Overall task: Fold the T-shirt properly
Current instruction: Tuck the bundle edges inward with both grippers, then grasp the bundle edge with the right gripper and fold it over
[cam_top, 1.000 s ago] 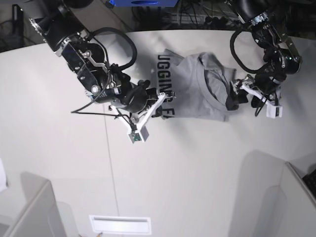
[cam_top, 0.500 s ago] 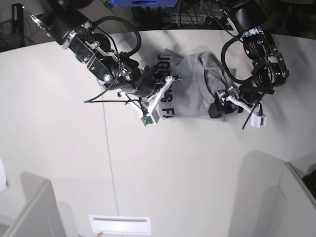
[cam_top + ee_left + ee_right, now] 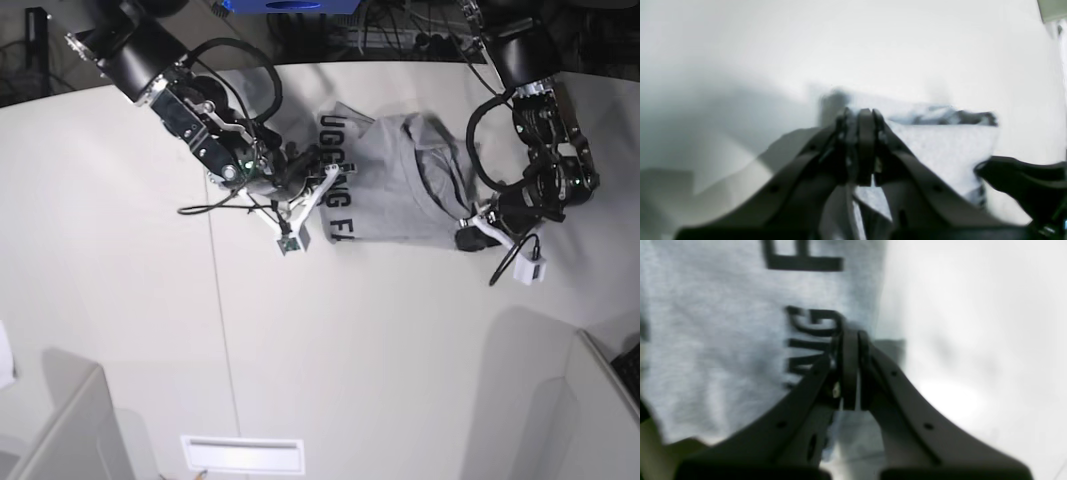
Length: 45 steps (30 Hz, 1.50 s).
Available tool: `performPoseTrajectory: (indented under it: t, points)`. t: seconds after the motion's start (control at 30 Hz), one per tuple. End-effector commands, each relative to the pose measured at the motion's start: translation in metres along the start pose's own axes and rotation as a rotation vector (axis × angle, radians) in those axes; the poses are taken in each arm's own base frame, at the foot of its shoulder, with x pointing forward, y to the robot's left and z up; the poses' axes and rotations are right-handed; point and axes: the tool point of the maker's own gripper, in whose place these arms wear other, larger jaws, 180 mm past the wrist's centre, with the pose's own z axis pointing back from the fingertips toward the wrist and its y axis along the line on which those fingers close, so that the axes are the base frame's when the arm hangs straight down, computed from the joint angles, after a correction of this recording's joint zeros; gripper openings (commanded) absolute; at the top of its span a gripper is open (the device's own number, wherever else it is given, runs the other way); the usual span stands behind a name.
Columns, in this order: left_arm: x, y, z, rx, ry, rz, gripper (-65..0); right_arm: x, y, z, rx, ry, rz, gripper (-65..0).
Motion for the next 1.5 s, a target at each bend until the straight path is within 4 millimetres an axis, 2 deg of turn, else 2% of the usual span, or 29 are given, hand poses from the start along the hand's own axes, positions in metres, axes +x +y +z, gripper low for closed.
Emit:
performPoseTrajectory:
  t: [0.0, 0.13, 0.23, 0.33, 0.4, 0.47, 0.53, 0.57, 0.67, 0.8, 0.9, 0.93, 1.0, 1.17, 1.23, 1.3, 1.4, 1.47]
  points:
    - [0.024, -0.003, 0.002, -0.004, -0.05, -0.016, -65.0, 0.016, -0.001, 0.003, -0.004, -0.044, 0.009, -65.0]
    - [0.034, -0.015, -0.004, -0.02, -0.032, -0.064, -65.0, 0.018, -0.005, 0.001, -0.014, -0.054, 0.009, -65.0]
    - [0.05, -0.02, -0.014, -0.037, -0.009, -0.062, -65.0, 0.024, -0.012, -0.002, -0.034, -0.068, 0.009, -65.0]
    - [0.048, -0.021, -0.03, -0.052, 0.052, -0.045, -65.0, 0.024, -0.019, -0.003, -0.05, -0.064, 0.012, -65.0]
    - [0.047, -0.014, -0.031, -0.032, 0.085, -0.066, -65.0, 0.024, -0.016, -0.003, -0.042, -0.063, 0.01, -65.0]
    - [0.046, -0.015, -0.031, -0.027, 0.093, -0.089, -65.0, 0.02, -0.011, -0.002, -0.031, -0.059, 0.009, -65.0]
    - [0.054, -0.011, -0.027, -0.015, 0.082, -0.098, -65.0, 0.022, -0.01, -0.001, -0.027, -0.064, 0.009, -65.0]
    - [0.059, -0.012, -0.024, -0.016, 0.07, -0.104, -63.7, 0.026, -0.008, 0.003, -0.02, -0.08, 0.013, -65.0]
    - [0.081, -0.015, -0.011, -0.006, 0.009, -0.142, -46.6, 0.041, 0.007, 0.022, 0.028, -0.142, 0.037, -65.0]
    - [0.107, 0.026, 0.039, 0.08, -0.145, -0.074, -19.7, 0.052, 0.037, 0.049, 0.116, -0.218, 0.051, -65.0]
    - [0.115, 0.071, 0.091, 0.185, -0.27, 0.009, -8.1, 0.057, 0.055, 0.066, 0.171, -0.258, 0.063, -65.0]
    - [0.115, 0.084, 0.107, 0.22, -0.298, 0.027, -6.6, 0.058, 0.065, 0.069, 0.196, -0.261, 0.063, -65.0]
    - [0.109, 0.11, 0.136, 0.297, -0.317, 0.04, -6.4, 0.048, 0.092, 0.072, 0.256, -0.209, 0.079, -65.0]
    - [0.055, 0.173, 0.22, 0.509, -0.316, 0.072, -6.4, 0.016, 0.159, 0.075, 0.392, -0.077, 0.17, -64.2]
    - [0.031, 0.193, 0.252, 0.588, -0.301, 0.07, -6.4, 0.01, 0.179, 0.073, 0.418, -0.043, 0.217, -53.9]
    - [0.024, 0.199, 0.271, 0.625, -0.31, 0.063, -6.6, 0.009, 0.187, 0.064, 0.407, -0.021, 0.268, -48.6]
    - [0.0, 0.213, 0.303, 0.709, -0.291, 0.098, -6.6, -0.003, 0.198, 0.045, 0.383, 0.036, 0.322, -47.7]
    - [-0.01, 0.216, 0.315, 0.744, -0.273, 0.099, -6.6, -0.003, 0.208, 0.033, 0.367, 0.053, 0.358, -47.6]
